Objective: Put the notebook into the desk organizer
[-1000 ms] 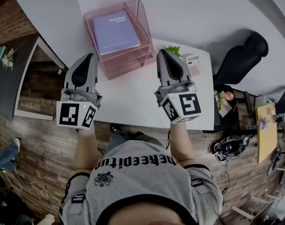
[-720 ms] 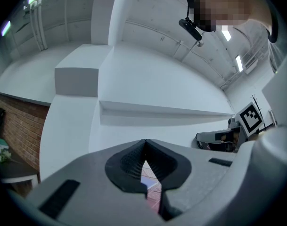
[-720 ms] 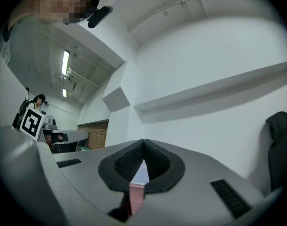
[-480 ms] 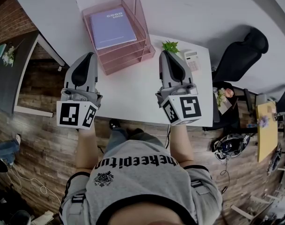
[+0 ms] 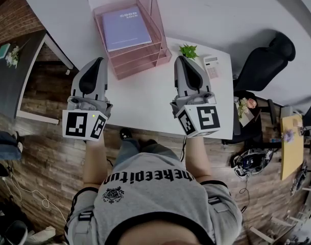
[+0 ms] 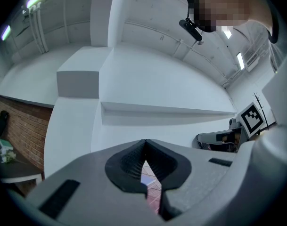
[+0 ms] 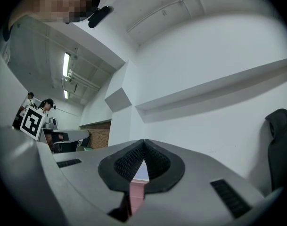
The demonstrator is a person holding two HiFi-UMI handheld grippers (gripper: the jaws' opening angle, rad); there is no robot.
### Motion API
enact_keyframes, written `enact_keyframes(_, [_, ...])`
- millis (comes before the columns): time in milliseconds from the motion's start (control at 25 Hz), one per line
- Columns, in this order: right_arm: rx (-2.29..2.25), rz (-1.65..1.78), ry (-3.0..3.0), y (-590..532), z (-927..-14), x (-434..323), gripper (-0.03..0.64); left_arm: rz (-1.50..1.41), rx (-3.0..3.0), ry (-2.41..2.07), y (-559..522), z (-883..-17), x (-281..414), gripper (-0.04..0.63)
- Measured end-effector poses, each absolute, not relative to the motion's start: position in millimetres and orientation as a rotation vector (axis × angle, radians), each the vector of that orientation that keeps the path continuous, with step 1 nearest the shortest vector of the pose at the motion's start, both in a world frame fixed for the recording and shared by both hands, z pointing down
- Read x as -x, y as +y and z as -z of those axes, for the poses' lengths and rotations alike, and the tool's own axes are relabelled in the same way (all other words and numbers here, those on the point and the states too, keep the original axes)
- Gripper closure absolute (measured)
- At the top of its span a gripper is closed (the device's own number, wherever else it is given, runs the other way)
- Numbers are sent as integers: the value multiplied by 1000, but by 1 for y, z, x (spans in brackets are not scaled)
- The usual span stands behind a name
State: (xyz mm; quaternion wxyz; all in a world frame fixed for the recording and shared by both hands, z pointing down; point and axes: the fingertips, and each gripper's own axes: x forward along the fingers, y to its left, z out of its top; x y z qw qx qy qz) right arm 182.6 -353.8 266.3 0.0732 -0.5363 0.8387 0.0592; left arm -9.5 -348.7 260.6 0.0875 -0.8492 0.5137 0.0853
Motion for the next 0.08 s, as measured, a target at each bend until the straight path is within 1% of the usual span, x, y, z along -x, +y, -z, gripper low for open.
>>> enact_keyframes(80, [1613, -173, 2518, -353, -267, -183, 615, -254, 2526, 1533, -348, -260, 10, 592])
